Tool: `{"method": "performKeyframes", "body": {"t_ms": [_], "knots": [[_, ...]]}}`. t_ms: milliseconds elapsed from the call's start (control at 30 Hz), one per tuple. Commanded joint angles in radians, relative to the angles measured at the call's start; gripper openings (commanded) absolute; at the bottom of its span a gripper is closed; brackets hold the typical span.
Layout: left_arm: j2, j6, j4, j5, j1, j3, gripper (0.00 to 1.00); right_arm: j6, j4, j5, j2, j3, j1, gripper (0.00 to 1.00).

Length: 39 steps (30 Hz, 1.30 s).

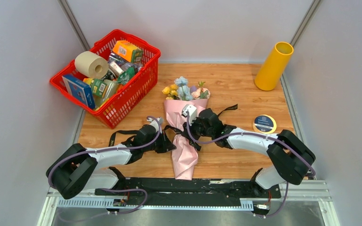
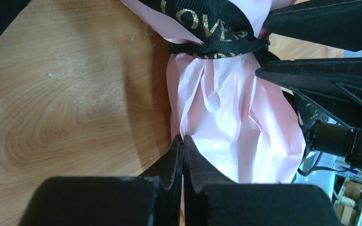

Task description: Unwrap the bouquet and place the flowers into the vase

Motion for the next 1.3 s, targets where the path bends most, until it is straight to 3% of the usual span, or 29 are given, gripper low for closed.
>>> {"method": "performKeyframes", "body": {"t_ms": [0, 133, 267, 567, 733, 833, 900, 1267], "knots": [[0.000, 0.001, 0.042, 0.007, -0.006, 0.002, 0.00, -0.033, 0.019, 0.023, 0.029, 0.039, 0.014, 0.32], [0.004, 0.001, 0.034, 0.003, -0.006, 0.003, 0.00, -0.032, 0.011, 0.088, 0.007, 0.046, 0.031, 0.26], [0.008, 0.000, 0.028, -0.002, -0.006, 0.002, 0.00, -0.047, 0.014, 0.241, -0.033, 0.045, 0.067, 0.08], [0.008, -0.003, -0.006, -0.054, -0.006, 0.000, 0.00, 0.028, 0.020, 0.303, -0.174, 0.034, 0.070, 0.00], [0.012, 0.001, -0.007, -0.053, -0.004, 0.003, 0.00, 0.042, 0.019, 0.258, -0.174, 0.024, 0.069, 0.00], [0.017, 0.000, -0.006, -0.045, -0.006, 0.008, 0.00, 0.031, 0.004, 0.172, -0.136, 0.027, 0.070, 0.16], [0.015, 0.000, -0.009, -0.043, -0.006, 0.006, 0.00, 0.021, 0.000, 0.155, -0.116, 0.025, 0.069, 0.22], [-0.017, -0.009, -0.024, -0.056, -0.006, 0.016, 0.00, -0.119, -0.111, 0.287, -0.094, 0.033, 0.070, 0.25]]}}
